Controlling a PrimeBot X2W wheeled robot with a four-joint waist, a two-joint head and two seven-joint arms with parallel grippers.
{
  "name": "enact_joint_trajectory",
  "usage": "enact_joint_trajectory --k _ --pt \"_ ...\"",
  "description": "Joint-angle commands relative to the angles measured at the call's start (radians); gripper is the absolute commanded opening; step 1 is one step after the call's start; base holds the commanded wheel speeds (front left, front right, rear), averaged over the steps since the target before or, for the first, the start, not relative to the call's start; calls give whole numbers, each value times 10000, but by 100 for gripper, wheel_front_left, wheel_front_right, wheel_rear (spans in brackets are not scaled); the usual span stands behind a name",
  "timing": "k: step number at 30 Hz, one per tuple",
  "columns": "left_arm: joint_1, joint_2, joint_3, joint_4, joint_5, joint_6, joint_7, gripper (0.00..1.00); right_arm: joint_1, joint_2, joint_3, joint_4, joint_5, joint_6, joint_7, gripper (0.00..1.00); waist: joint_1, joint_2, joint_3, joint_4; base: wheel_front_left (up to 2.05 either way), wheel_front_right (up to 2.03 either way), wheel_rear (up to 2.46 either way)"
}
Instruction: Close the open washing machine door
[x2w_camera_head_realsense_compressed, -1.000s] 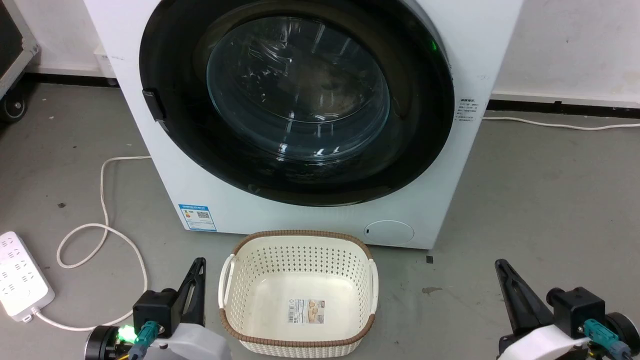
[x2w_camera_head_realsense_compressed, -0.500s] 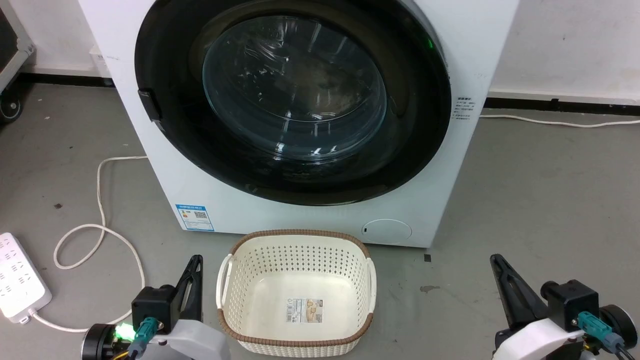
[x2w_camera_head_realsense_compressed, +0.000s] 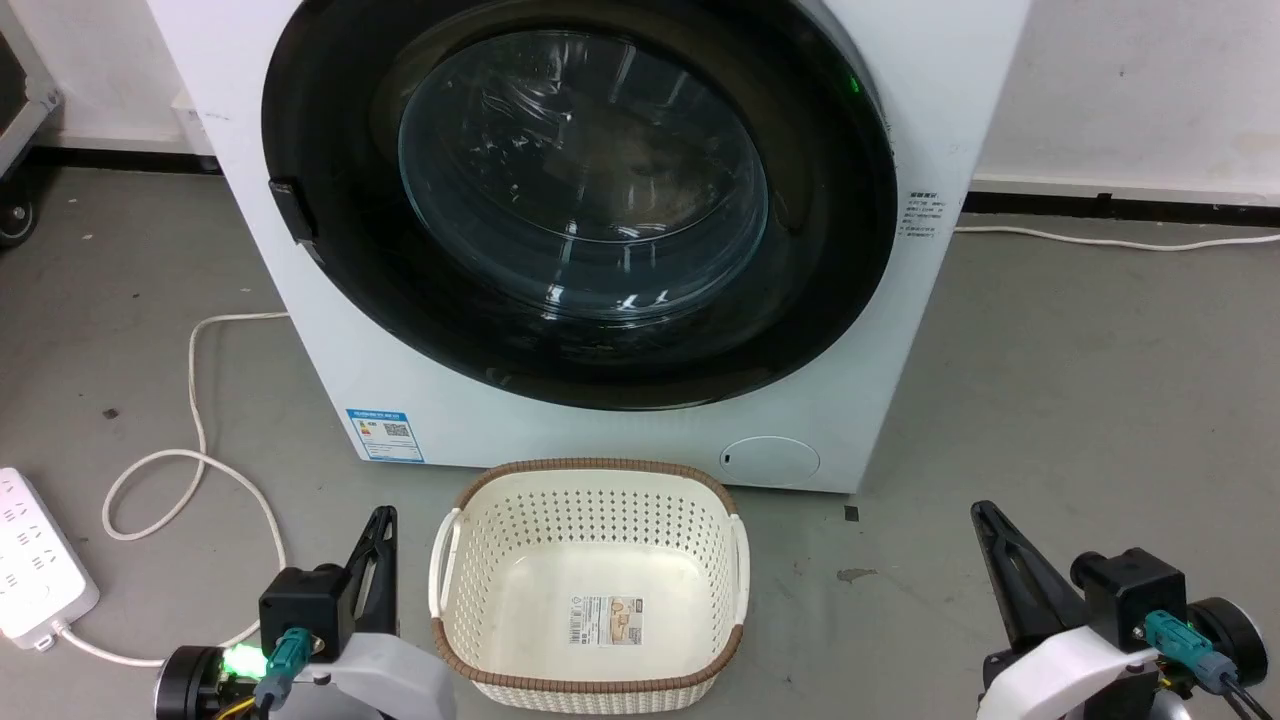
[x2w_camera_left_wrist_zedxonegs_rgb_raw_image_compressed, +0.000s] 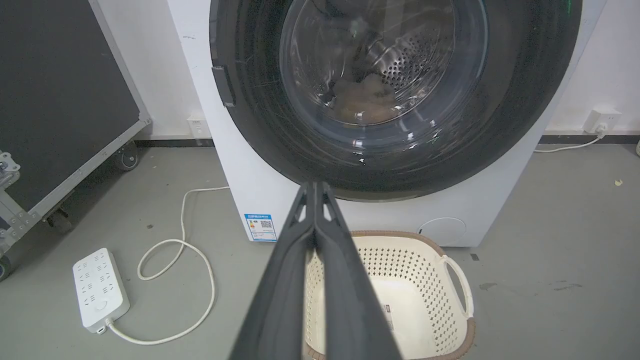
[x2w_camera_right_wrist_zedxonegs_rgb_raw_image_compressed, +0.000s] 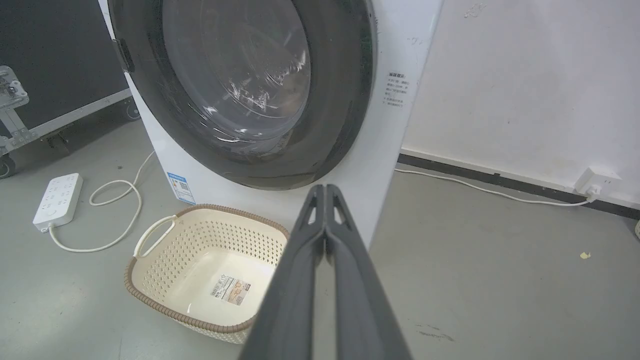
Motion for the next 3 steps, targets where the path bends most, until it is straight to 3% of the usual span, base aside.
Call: enact_joint_trajectory --k 1,3 --pt "-148 -5 18 -49 28 26 3 0 -123 41 -1 -55 -76 -7 5 0 0 -1 0 1 0 0 0" --pt "-148 -5 18 -49 28 26 3 0 -123 41 -1 -55 -76 -7 5 0 0 -1 0 1 0 0 0"
